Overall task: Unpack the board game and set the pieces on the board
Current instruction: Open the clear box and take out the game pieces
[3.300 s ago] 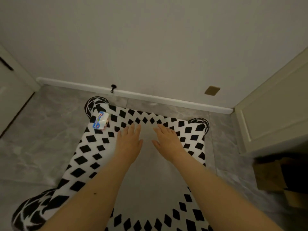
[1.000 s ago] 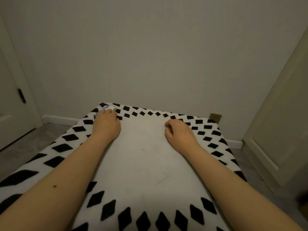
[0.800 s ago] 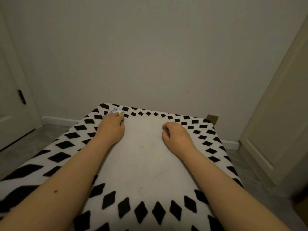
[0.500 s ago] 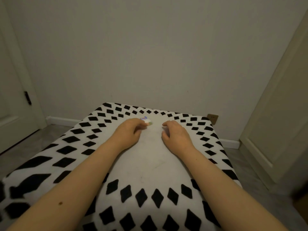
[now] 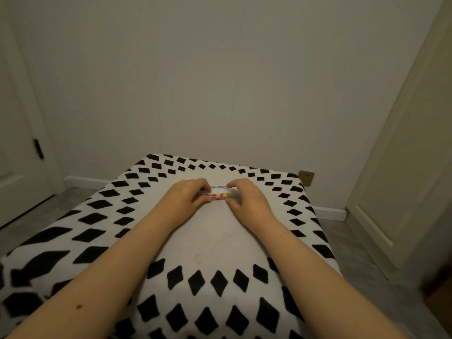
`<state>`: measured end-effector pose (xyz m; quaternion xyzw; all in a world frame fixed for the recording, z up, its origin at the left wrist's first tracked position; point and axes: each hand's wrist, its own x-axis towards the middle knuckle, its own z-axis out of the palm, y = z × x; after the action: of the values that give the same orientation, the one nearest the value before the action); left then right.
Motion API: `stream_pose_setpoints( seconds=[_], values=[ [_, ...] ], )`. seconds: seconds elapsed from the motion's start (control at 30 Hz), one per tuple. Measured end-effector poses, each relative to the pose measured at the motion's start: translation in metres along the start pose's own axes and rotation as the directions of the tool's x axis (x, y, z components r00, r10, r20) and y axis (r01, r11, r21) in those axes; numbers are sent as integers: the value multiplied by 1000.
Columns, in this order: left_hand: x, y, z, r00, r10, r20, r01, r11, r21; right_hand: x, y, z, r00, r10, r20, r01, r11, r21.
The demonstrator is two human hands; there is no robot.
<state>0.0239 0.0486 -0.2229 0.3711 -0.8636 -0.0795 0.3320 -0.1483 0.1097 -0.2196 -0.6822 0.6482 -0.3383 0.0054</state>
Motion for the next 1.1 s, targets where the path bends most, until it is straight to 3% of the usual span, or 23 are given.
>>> stream_pose_setpoints(
  seconds=[0.37, 0.5, 0.57, 0.67, 0.77, 0.83, 0.9, 1.1],
  values=[
    [2, 3, -3, 982, 111, -151, -119, 992, -42, 2, -1, -6, 985, -23, -169, 41, 994, 102],
    [3, 3, 0, 979, 137, -153, -145, 989, -42, 5, -2, -3, 971, -7, -241, 65, 969, 236],
    [3, 6, -1, 986, 58, -155, -84, 983, -166, 6, -4, -3, 963, 45, -266, 52, 937, 345],
    [4, 7, -5, 988, -102, -119, 45, 914, -404, 6, -4, -5, 976, 119, -182, -23, 889, 458],
    [4, 6, -7, 974, -228, 9, 188, 778, -600, 6, -3, -5, 985, 164, -45, -118, 851, 511],
    [4, 8, -7, 966, -239, 101, 239, 668, -705, 5, -3, -5, 987, 158, -13, -124, 821, 557],
    [4, 9, -7, 964, -218, 149, 255, 620, -742, 6, -3, -5, 989, 147, -8, -115, 807, 579],
    [3, 12, -6, 980, -165, 111, 197, 728, -657, 8, -2, -5, 986, 159, -48, -97, 790, 606]
  ],
)
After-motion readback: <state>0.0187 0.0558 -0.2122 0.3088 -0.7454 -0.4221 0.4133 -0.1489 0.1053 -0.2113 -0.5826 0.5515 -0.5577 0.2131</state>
